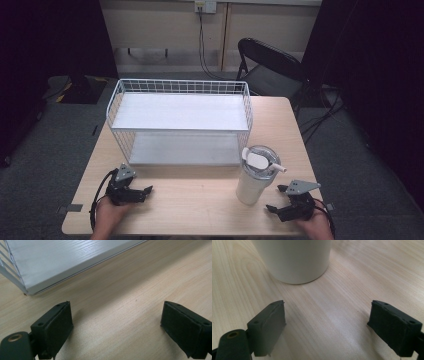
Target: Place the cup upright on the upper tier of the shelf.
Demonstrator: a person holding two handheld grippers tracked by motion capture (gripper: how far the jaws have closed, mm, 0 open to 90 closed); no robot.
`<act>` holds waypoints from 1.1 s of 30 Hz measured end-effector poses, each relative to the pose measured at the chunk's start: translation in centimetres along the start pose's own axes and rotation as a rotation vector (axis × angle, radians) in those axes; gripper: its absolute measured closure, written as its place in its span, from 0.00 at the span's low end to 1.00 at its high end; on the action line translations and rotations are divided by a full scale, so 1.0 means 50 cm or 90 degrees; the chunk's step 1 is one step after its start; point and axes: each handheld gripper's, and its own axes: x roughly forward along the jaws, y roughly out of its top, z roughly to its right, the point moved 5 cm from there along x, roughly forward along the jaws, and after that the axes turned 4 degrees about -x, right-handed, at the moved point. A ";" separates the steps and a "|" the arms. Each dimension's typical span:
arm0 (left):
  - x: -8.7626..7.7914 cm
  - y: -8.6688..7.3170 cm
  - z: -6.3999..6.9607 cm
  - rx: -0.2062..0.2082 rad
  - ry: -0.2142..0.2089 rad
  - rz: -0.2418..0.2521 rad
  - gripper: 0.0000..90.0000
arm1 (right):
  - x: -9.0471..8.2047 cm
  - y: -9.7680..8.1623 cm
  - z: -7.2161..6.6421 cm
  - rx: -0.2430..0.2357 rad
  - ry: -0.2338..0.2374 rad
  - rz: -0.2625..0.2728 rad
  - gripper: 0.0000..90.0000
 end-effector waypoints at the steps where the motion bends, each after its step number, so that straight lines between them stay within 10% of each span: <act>1: 0.000 0.000 0.000 0.000 -0.001 0.000 0.11 | 0.000 0.000 0.000 0.000 0.000 0.000 0.14; 13: 0.001 0.000 0.001 0.009 -0.009 -0.004 0.08 | 0.002 0.009 -0.007 0.027 0.011 0.012 0.15; 33: 0.001 -0.001 0.001 0.010 -0.010 -0.004 0.08 | -0.016 0.124 -0.035 0.029 0.082 0.176 0.13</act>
